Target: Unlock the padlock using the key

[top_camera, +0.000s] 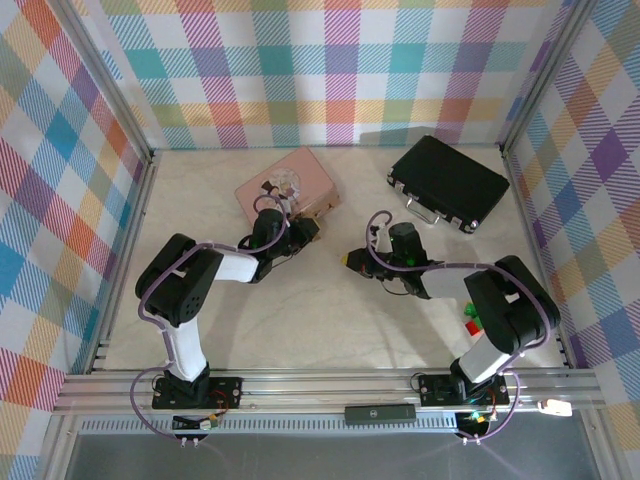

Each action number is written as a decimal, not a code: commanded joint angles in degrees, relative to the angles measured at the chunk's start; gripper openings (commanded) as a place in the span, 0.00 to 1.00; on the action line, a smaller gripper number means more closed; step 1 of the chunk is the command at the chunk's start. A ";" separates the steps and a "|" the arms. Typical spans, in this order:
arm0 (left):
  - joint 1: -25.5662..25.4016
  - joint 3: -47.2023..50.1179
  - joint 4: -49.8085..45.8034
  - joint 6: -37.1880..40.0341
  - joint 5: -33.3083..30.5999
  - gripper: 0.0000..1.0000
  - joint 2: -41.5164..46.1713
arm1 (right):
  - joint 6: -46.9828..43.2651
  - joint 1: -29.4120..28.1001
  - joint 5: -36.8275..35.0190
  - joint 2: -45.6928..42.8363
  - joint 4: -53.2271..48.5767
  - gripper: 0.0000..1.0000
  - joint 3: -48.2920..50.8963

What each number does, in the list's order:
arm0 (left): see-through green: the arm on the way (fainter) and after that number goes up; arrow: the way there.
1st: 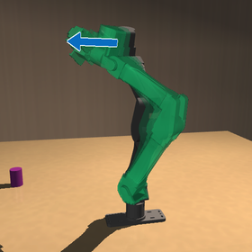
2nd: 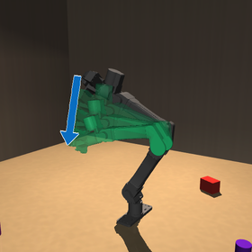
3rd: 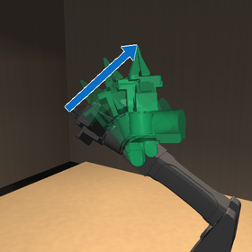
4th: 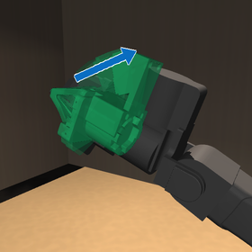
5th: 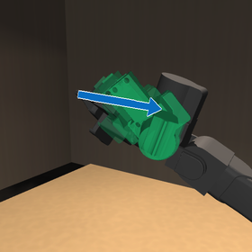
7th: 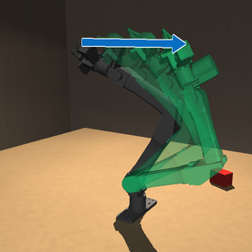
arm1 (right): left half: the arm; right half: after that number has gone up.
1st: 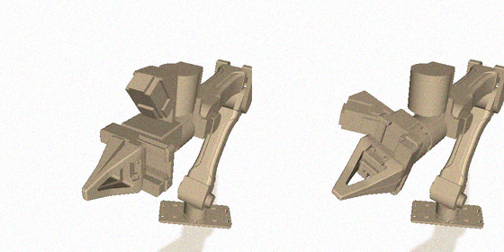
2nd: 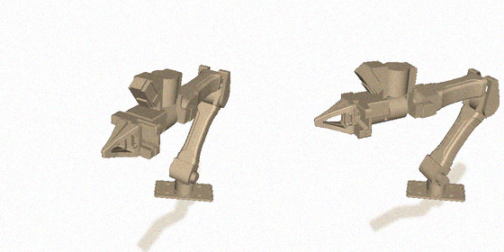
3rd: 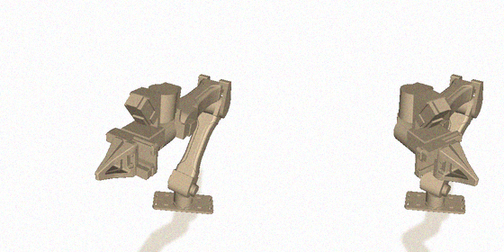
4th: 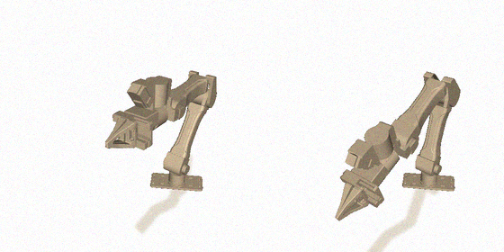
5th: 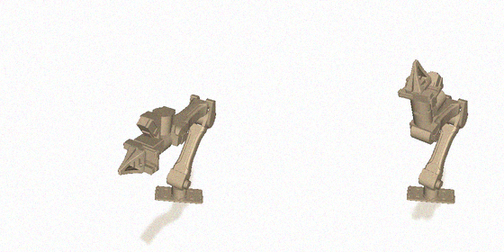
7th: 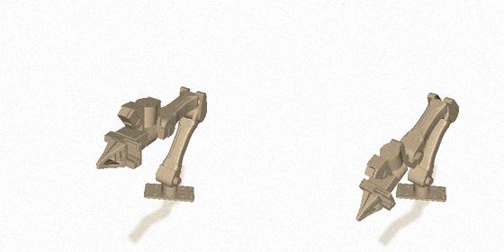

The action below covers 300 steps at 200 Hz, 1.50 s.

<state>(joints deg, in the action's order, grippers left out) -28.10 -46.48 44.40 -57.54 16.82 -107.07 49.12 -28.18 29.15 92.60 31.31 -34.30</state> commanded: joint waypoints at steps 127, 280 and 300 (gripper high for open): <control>-1.70 2.58 11.67 -10.10 2.08 0.00 0.42 | 6.12 -3.23 -2.01 5.98 18.99 0.00 -4.10; -1.79 2.24 14.80 -11.96 1.38 0.00 -0.95 | 10.28 -4.57 -8.05 8.29 20.65 0.00 -2.44; -1.87 2.19 14.91 -12.12 1.30 0.00 -0.95 | 11.30 -5.06 -8.36 9.23 22.53 0.00 -2.97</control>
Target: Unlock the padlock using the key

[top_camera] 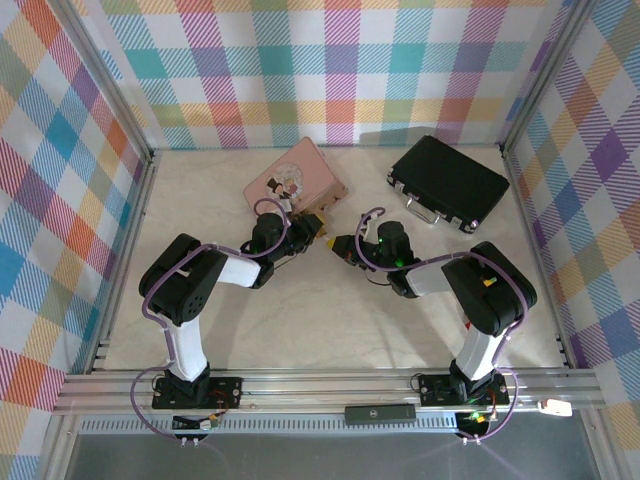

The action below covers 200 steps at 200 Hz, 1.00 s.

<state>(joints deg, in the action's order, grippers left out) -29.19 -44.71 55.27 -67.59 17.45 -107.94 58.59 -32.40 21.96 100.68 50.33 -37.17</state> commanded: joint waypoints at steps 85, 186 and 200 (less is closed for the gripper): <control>-1.30 1.01 6.25 -1.61 1.88 0.00 -0.33 | 2.30 -0.53 -0.78 1.78 4.86 0.00 -2.60; -2.19 2.97 10.22 -1.84 0.84 0.00 0.04 | 19.71 2.03 7.68 8.45 18.93 0.00 -6.25; -2.32 3.13 11.11 -2.60 0.42 0.00 -0.43 | 21.49 2.08 7.88 9.10 19.65 0.00 -6.26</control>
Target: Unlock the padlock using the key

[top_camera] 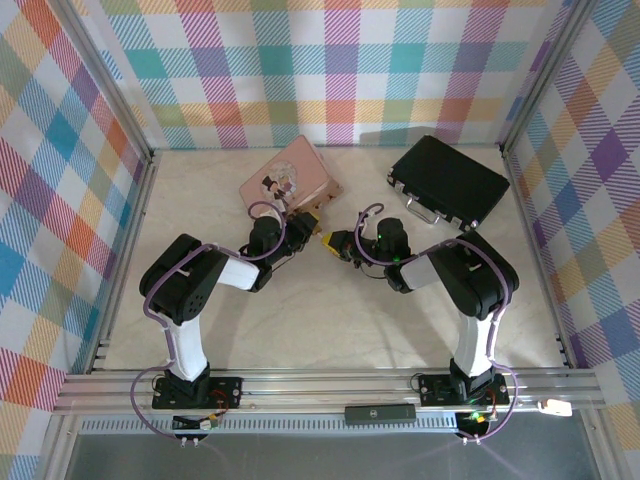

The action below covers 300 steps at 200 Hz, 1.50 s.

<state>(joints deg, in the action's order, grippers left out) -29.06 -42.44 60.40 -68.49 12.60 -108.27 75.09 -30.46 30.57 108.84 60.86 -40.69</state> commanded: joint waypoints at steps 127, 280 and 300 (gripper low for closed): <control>-4.21 1.30 8.18 -3.88 1.22 0.00 -1.06 | -25.54 -2.77 -11.63 -12.68 -32.86 0.00 -9.71; -5.53 2.89 15.36 -5.34 0.59 0.00 -3.00 | 2.99 2.51 6.27 -1.93 -8.64 0.00 -10.00; -5.57 3.08 15.43 -5.33 0.54 0.00 -3.09 | 4.78 2.46 6.75 -1.31 -7.35 0.00 -9.88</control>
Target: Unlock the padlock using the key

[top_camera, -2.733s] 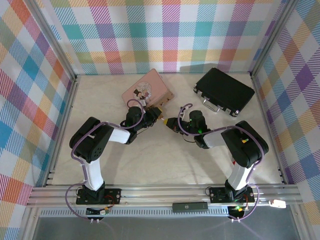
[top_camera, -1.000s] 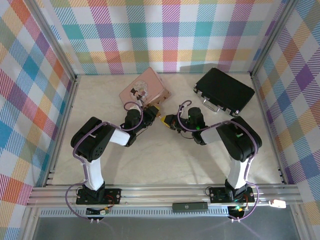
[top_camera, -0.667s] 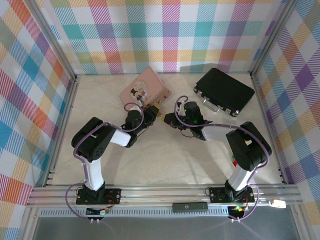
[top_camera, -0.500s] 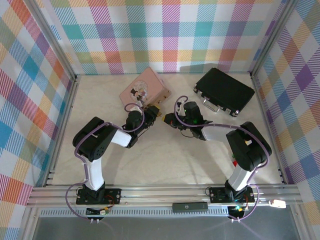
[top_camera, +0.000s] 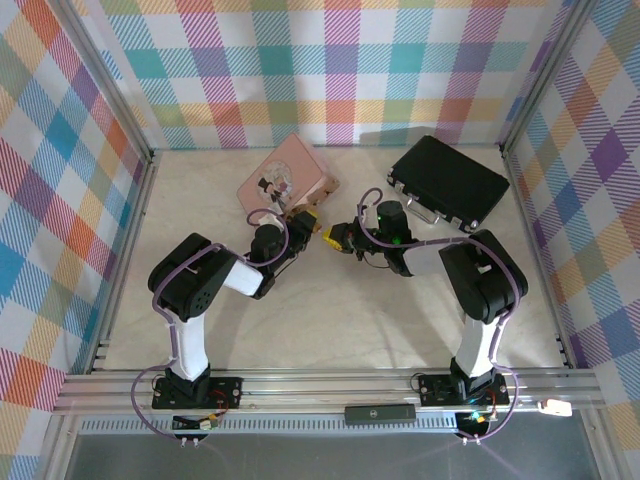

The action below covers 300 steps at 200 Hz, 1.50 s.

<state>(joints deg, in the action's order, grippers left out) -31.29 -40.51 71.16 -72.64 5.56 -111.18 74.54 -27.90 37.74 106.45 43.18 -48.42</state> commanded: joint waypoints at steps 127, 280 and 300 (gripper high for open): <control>-3.30 0.57 6.02 2.04 10.20 0.00 -0.76 | 13.55 1.12 -4.84 -0.21 10.75 0.00 -1.52; -4.92 0.83 6.29 5.67 3.74 0.00 -1.30 | 49.27 -4.63 -15.92 7.98 35.30 0.00 -1.81; -4.45 0.29 5.95 4.98 2.89 0.00 -2.06 | 42.18 -4.53 -15.81 8.22 33.19 0.07 0.77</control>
<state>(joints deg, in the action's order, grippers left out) -31.22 -39.53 76.66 -67.05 -2.42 -111.68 118.52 -31.92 28.38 115.33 68.73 -47.94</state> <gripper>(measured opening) 0.147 0.049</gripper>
